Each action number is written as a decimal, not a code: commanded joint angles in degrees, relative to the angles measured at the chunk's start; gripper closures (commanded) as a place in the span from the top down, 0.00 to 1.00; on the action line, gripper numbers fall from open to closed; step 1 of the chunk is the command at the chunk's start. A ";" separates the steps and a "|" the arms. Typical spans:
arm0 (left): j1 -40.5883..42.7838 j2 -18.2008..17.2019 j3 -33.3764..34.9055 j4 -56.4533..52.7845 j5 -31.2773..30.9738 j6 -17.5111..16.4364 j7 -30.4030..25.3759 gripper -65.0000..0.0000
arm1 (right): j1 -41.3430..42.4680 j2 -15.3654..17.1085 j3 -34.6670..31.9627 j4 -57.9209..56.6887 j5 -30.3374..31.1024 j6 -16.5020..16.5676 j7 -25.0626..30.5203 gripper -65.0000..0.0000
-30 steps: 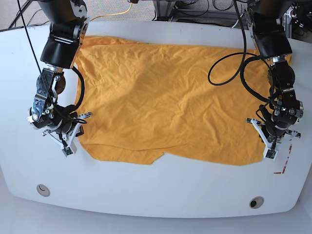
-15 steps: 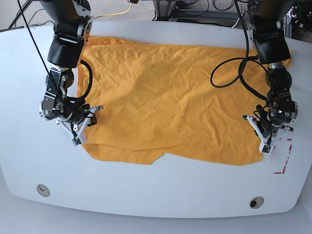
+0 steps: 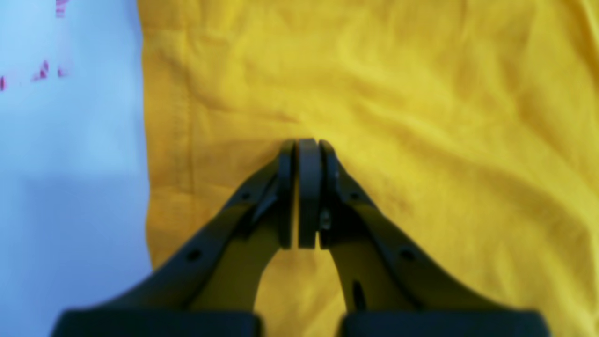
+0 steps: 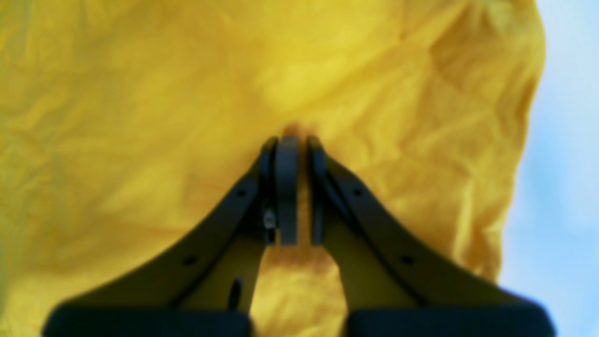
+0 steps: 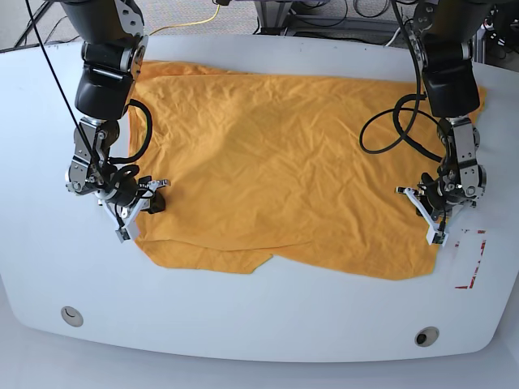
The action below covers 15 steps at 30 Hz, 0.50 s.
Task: Layout the t-shirt on the table in an organized manner, then fold the t-shirt properly
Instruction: 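Lower both grippers onto the shirt fabric and pinch it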
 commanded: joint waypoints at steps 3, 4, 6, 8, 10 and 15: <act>-3.02 -0.37 0.05 -3.14 -0.02 0.00 -1.04 0.00 | 1.65 0.99 0.02 -0.89 -4.07 -0.75 0.71 0.05; -3.55 -0.37 0.05 -3.84 -0.02 0.00 -1.04 0.00 | 1.74 0.99 0.02 -0.98 -4.51 -0.75 1.06 0.05; -4.96 -0.37 0.05 -5.16 -0.02 0.00 -1.13 0.00 | 1.91 1.16 0.02 -1.07 -5.65 -0.75 1.76 0.05; -6.45 -0.28 0.05 -6.22 -0.02 0.00 -1.13 0.00 | 2.97 1.34 0.02 -1.33 -6.71 -0.75 2.38 0.05; -7.59 -0.20 0.05 -6.83 -0.02 0.00 -1.22 0.00 | 3.85 1.34 0.02 -1.69 -7.67 -0.75 2.91 0.05; -10.58 1.39 0.05 -8.85 -0.02 0.00 -2.89 0.00 | 7.36 1.43 0.02 -5.29 -9.52 -0.75 5.10 0.05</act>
